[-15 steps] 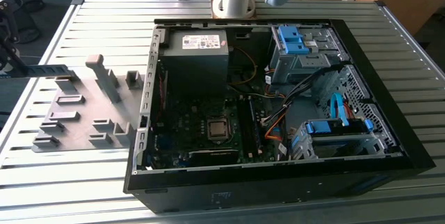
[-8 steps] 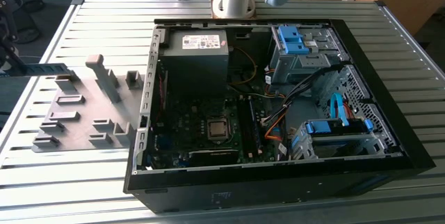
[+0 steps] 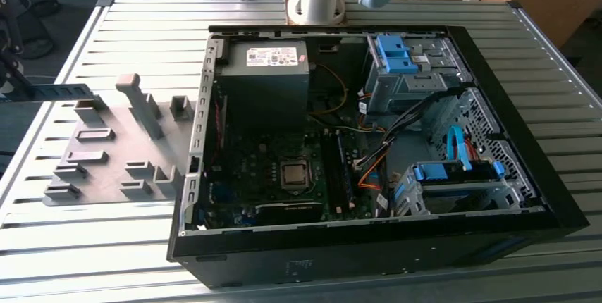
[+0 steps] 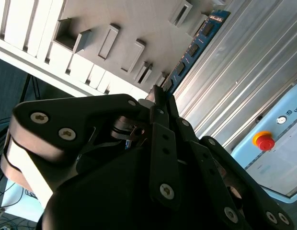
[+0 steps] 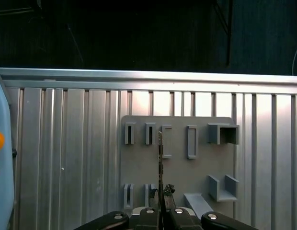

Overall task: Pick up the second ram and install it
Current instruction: 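Pick up the second ram and move it above second insertion slot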

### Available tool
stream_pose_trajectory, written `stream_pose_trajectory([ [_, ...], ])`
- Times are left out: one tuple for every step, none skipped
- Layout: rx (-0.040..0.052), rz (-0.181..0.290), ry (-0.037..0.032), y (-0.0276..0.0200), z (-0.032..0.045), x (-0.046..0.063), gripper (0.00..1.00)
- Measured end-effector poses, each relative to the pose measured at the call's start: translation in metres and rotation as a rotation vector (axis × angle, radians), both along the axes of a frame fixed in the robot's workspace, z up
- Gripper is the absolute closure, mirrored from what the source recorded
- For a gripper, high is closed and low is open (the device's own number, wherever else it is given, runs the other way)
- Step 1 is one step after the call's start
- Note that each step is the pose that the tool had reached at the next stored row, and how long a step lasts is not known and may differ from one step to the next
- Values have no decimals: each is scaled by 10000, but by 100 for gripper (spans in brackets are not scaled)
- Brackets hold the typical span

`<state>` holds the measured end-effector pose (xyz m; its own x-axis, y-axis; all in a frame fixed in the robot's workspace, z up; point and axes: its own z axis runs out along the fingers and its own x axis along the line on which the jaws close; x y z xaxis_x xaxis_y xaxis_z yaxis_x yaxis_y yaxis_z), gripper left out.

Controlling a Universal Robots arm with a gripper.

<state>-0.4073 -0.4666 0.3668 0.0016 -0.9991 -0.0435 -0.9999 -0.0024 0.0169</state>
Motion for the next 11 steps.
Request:
stream_pose_trajectory([
  [-1, 1, 2, 0, 1, 7, 86],
  [-3, 1, 3, 0, 2, 12, 86],
  [-1, -1, 1, 0, 1, 15, 86],
  [-2, -2, 2, 0, 1, 15, 86],
  [-1, -2, 2, 0, 1, 15, 86],
  [-1, -2, 2, 0, 1, 15, 86],
  [-2, -1, 1, 0, 1, 15, 86],
  [-2, -1, 2, 0, 1, 16, 86],
  [-2, -1, 2, 0, 1, 16, 86],
  [-2, -1, 3, 0, 1, 16, 86],
  [-2, -1, 2, 0, 1, 16, 86],
])
